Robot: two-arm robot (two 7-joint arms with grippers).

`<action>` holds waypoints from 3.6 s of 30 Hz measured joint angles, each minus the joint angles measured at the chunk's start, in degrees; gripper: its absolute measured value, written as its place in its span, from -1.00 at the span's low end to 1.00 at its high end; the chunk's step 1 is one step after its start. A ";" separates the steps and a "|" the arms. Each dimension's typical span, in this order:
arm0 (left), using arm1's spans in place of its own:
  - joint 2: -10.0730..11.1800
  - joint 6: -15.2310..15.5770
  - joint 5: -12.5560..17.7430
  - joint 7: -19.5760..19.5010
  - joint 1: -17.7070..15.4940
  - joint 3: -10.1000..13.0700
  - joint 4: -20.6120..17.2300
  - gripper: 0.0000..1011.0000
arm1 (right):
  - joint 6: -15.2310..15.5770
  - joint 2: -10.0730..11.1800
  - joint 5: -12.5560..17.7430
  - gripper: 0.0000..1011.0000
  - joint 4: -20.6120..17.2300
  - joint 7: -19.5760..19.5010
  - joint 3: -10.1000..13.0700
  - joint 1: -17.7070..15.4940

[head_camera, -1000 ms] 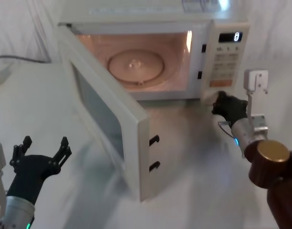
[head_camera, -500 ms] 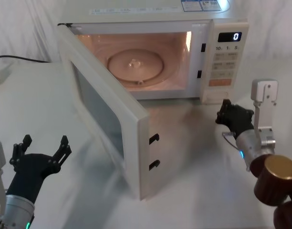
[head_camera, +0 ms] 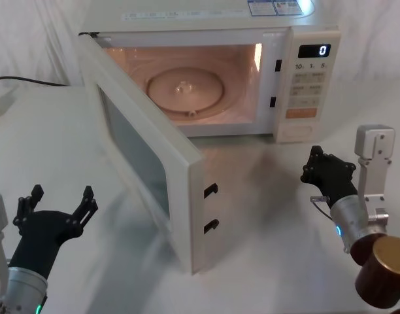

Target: Press the button to open the microwave door with one hand; close the microwave door with the other hand.

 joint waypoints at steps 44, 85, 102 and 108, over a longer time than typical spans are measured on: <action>0.00 0.00 0.00 0.00 0.00 0.00 0.00 0.98 | -6.63 -0.12 -2.49 -0.79 0.97 -1.15 -0.25 -2.47; 0.00 0.00 0.00 0.00 0.00 0.00 0.00 0.98 | -6.42 -0.11 -2.40 0.98 0.88 -1.06 -0.25 -2.47; 0.00 0.00 0.00 0.00 0.00 0.00 0.00 0.98 | -6.48 -0.59 -3.30 0.98 -0.57 -2.48 0.48 -3.62; 0.00 0.00 0.00 0.00 0.00 0.00 0.00 0.98 | -6.70 -1.06 -3.88 0.98 -1.04 -3.39 1.09 -4.00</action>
